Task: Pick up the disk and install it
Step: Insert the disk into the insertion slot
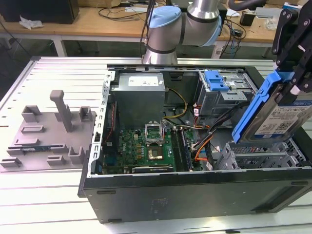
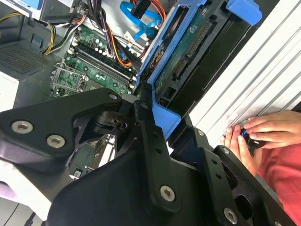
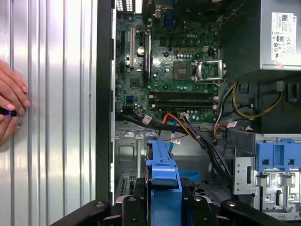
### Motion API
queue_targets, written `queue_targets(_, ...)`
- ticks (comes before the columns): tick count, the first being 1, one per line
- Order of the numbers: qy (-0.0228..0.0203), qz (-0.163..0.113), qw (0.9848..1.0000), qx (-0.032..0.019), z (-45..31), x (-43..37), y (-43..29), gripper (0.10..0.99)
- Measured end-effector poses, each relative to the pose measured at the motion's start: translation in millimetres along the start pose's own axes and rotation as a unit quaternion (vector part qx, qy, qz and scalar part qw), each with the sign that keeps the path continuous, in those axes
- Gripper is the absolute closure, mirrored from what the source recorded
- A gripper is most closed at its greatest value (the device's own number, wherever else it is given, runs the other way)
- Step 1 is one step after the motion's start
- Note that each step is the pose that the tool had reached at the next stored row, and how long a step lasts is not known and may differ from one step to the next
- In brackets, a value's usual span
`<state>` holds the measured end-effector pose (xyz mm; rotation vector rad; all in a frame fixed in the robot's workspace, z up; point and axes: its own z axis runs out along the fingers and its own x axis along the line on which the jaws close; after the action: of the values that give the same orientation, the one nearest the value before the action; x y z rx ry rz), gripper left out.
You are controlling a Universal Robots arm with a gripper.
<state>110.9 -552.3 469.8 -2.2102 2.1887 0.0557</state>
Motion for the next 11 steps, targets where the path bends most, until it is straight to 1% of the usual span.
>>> queue_targets(11,0.0004,0.000,1.0000,0.0000,5.5,1.2,-0.3,0.722)
